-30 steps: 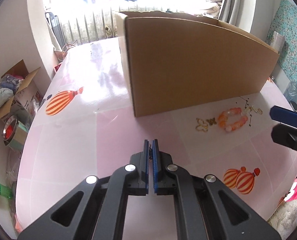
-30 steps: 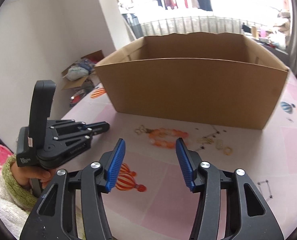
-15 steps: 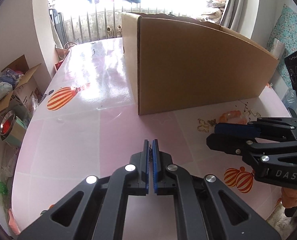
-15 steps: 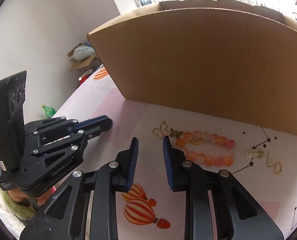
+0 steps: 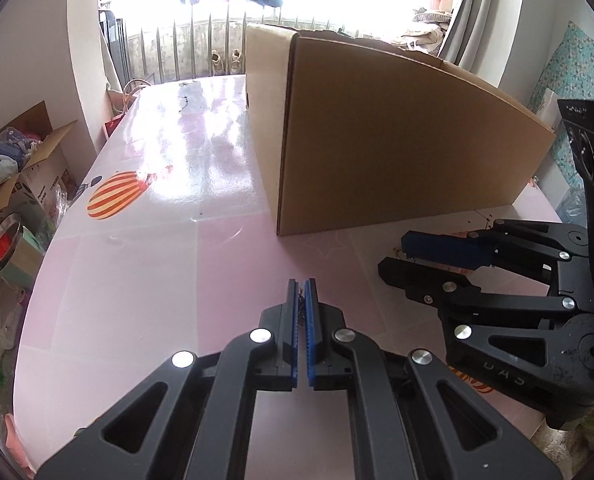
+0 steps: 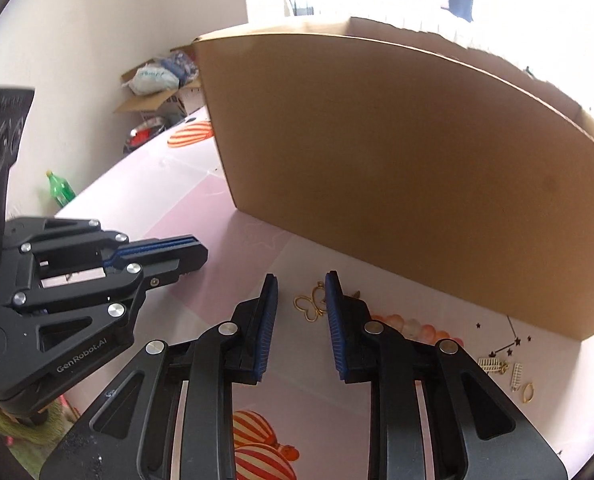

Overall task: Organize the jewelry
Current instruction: 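Reach the right tool toward the gold butterfly charm, then close the right tool on the gold butterfly charm and lift it over the box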

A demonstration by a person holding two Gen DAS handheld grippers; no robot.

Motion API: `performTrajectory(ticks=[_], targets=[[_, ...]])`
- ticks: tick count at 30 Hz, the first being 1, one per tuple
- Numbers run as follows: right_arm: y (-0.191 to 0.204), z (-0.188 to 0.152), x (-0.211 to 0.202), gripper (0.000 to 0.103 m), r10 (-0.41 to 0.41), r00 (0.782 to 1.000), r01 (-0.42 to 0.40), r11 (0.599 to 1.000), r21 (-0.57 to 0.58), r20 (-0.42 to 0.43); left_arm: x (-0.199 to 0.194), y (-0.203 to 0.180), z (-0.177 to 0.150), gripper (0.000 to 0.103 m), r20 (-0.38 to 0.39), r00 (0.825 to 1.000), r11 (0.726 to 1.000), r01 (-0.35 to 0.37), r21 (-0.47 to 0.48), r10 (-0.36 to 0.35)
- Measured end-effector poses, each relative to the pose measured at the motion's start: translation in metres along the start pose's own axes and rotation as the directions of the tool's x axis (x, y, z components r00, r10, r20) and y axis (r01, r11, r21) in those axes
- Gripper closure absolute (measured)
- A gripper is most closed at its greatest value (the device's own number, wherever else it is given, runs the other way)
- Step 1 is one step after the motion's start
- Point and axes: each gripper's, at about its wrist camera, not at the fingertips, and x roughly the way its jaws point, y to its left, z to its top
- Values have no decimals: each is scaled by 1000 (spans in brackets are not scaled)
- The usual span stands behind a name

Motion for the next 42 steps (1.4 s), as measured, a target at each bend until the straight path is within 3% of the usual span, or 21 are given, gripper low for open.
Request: performTrajectory(ticks=[3,23,25,27,29,33,40,42], targets=[[4,-1,2,98,2,1000,-2,1000,-3,-7,0,1,-1,100,2,1000,1000,5,-3,-5],[-17,-28,-36,103,147,989,-144,986,89,-25,-2,4,-1,100,10,1000,1000,13,-1,-13],[-20,-33,-43,98,130,991,-127,988,91,-27,-2,4,-1,100,9,1000,1000,13,-2,-12],[-23,-32,-41,82,130,991,-126,986,109,-34,-2,5,-1,100,9,1000,1000,16,-9,-16],[-20,-28,-35,78,114,993,-109,986,128,-30,-2,6,-1,100,8,1000,1000,20,-16,-19],[-14,-24,-23,78,92,995,-86,987,133,-38,-2,8,-1,100,8,1000,999,21,-24,-21],[-1,-24,-15,78,7,999,-6,999,37,-31,-2,8,-1,100,8,1000,1000,21,-18,-21],[0,-23,-14,83,-3,999,4,1000,22,-35,-2,8,-1,100,8,1000,1000,22,-21,-22]])
